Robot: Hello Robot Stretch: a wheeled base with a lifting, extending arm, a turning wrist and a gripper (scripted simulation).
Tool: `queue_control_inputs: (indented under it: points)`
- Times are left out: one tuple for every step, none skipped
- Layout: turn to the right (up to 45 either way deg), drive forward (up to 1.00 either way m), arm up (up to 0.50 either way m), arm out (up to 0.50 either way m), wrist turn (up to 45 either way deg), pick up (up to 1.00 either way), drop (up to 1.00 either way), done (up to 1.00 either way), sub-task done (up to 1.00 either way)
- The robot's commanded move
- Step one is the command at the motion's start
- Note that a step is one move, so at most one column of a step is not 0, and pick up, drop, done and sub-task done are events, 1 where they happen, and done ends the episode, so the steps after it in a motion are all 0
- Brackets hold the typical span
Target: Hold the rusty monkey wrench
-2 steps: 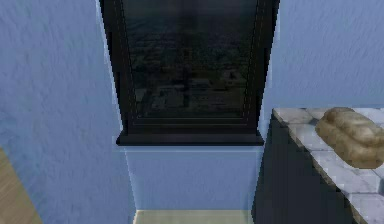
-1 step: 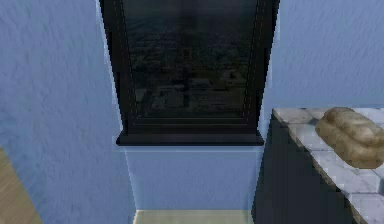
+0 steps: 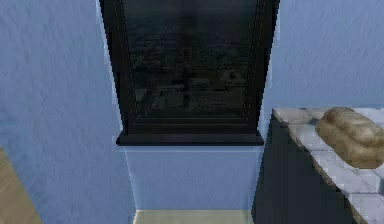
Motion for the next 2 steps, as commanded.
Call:
queue_control_inputs:
  points:
    - [0.0,0.0,0.0,0.0,45.0,0.0,0.0,0.0,0.0]
    - [0.0,0.0,0.0,0.0,45.0,0.0,0.0,0.0,0.0]
